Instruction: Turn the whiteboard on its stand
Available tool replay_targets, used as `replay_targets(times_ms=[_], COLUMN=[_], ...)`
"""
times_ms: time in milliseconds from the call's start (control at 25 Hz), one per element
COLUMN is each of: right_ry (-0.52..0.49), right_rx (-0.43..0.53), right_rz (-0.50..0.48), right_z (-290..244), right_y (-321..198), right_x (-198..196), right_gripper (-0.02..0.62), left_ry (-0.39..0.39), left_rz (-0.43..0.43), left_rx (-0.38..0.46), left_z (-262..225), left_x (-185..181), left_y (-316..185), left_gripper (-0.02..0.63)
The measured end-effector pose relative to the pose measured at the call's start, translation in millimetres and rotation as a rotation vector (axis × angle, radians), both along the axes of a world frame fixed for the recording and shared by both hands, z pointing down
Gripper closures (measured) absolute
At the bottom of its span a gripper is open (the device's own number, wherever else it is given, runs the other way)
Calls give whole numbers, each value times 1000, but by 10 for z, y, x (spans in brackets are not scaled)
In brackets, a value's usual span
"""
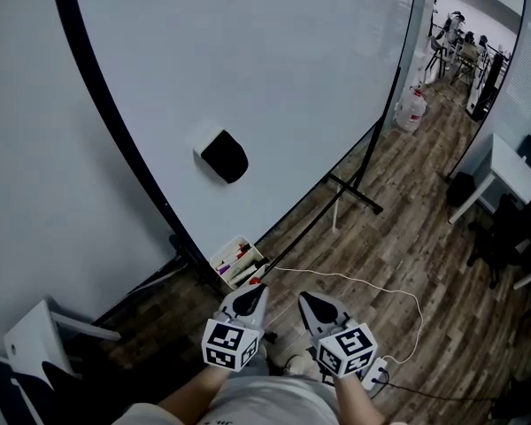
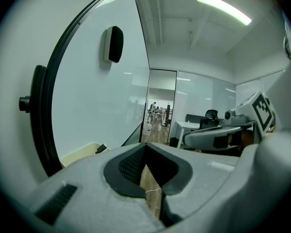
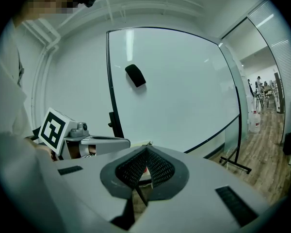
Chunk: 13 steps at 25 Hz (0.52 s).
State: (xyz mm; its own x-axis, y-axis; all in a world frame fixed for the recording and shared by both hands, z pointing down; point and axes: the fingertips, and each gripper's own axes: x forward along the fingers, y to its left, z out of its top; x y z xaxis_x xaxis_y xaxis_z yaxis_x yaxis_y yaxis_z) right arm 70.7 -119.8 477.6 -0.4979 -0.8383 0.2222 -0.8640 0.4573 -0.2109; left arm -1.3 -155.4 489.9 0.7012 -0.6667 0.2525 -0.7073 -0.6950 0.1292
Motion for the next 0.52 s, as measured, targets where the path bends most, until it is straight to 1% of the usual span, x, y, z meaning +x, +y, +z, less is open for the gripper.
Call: replay_targets(times_ms=[520], right_ry=[-2], right_rx=[-3], right_rz=[-25], right_z=[27], right_y=[29], right_x=[-51], right_gripper=[589], left_ry=[-4], left_rz=[-2], left_rx=[-13], left_z=[39], left_x=[-7], left_y=[13], left_gripper=[595])
